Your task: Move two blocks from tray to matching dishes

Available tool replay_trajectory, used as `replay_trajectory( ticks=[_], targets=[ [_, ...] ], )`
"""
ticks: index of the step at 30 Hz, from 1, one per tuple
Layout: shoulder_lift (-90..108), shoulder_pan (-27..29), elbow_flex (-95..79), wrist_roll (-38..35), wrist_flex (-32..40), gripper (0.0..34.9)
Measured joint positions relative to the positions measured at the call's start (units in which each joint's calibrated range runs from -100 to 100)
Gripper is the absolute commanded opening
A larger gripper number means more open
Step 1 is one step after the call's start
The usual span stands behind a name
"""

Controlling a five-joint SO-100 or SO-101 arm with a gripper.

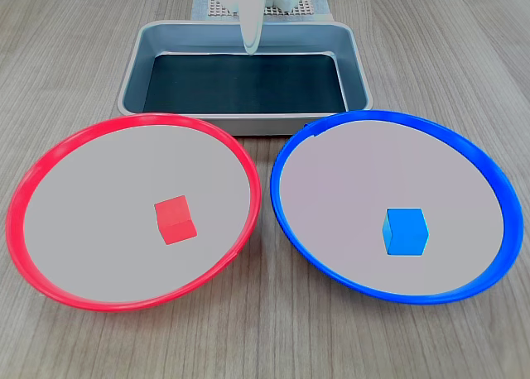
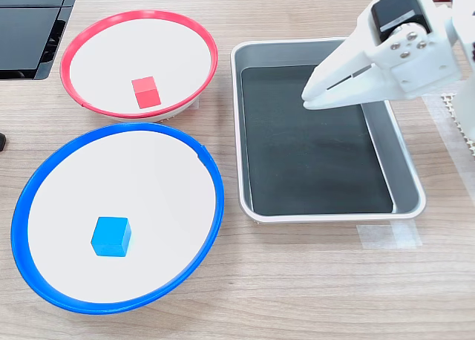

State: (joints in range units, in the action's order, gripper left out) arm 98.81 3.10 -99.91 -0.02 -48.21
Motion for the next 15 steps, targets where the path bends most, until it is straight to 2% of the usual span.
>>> replay_trajectory(
  ticks=[15],
  targets=[
    [-0.1, 0.0, 0.0, 0.0, 0.0, 0.3]
  ],
)
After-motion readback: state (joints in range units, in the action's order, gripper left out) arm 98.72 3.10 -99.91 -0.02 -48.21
